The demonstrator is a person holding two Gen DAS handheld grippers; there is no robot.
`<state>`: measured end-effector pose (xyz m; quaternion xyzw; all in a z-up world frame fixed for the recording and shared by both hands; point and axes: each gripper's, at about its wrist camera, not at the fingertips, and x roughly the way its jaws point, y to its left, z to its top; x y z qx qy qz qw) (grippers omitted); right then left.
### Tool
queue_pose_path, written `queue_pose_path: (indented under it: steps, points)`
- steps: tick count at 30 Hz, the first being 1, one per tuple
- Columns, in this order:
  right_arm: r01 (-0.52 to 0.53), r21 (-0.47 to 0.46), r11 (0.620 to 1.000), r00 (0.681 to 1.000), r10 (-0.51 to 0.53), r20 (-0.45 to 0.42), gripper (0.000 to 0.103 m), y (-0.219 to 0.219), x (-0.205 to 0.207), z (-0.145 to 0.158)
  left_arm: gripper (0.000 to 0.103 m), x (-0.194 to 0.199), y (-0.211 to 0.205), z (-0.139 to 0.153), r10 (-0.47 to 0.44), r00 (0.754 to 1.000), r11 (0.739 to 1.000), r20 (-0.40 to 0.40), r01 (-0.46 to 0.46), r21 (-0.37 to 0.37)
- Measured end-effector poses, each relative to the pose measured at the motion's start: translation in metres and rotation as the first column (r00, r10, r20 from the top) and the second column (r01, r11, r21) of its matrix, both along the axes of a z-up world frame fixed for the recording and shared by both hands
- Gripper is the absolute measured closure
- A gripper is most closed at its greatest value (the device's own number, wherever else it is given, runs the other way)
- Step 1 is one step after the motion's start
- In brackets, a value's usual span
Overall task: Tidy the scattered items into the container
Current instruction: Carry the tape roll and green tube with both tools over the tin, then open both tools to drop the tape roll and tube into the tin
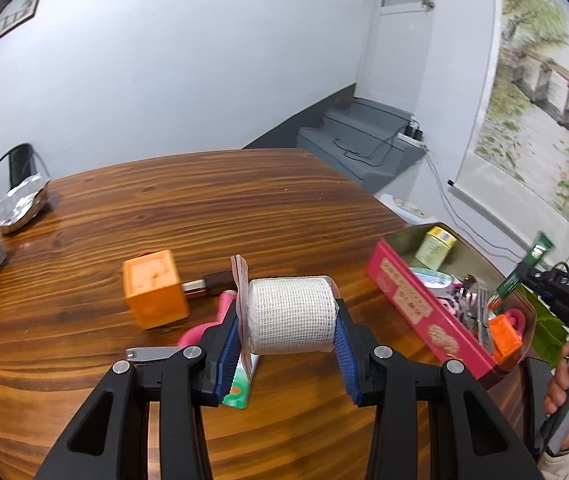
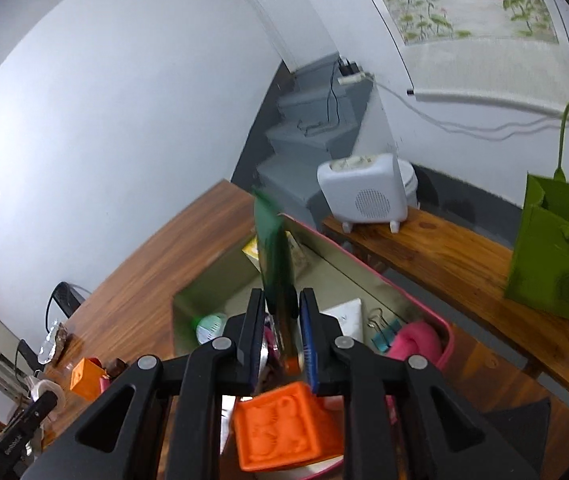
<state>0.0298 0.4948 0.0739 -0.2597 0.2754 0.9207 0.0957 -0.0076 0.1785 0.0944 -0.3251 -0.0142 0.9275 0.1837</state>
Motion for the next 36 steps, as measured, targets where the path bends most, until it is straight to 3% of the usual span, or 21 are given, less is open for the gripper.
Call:
queue_pose_path:
  steps: [7, 15, 29, 34, 35, 36]
  points:
    - [-0.02, -0.038, 0.999, 1.0, 0.02, 0.005, 0.082, 0.014, 0.006, -0.009, 0.059, -0.002, 0.039, 0.0, -0.056, 0.998, 0.998, 0.011, 0.056, -0.013]
    - [0.033, -0.063, 0.997, 0.999, -0.035, -0.029, 0.082, 0.02, 0.019, -0.011, 0.059, -0.006, 0.085, 0.003, -0.133, 0.991, 0.991, 0.017, 0.134, -0.025]
    - [0.042, 0.019, 0.999, 0.996, -0.04, -0.08, 0.077, 0.011, 0.028, -0.005, 0.059, -0.026, 0.168, 0.003, -0.271, 0.962, 0.962, 0.014, 0.272, -0.03]
    - [0.073, 0.078, 0.994, 0.994, -0.067, -0.083, 0.068, 0.006, 0.028, -0.004, 0.058, -0.039, 0.19, 0.003, -0.318, 0.948, 0.948, 0.029, 0.319, -0.002]
    - [0.074, 0.091, 0.993, 0.994, -0.066, -0.083, 0.066, 0.005, 0.027, -0.003, 0.057, -0.044, 0.194, 0.004, -0.331, 0.943, 0.944, 0.044, 0.33, 0.016]
    - [0.071, 0.101, 0.992, 0.994, -0.063, -0.084, 0.064, 0.003, 0.027, -0.003, 0.048, -0.048, 0.197, 0.004, -0.334, 0.941, 0.942, 0.054, 0.333, 0.027]
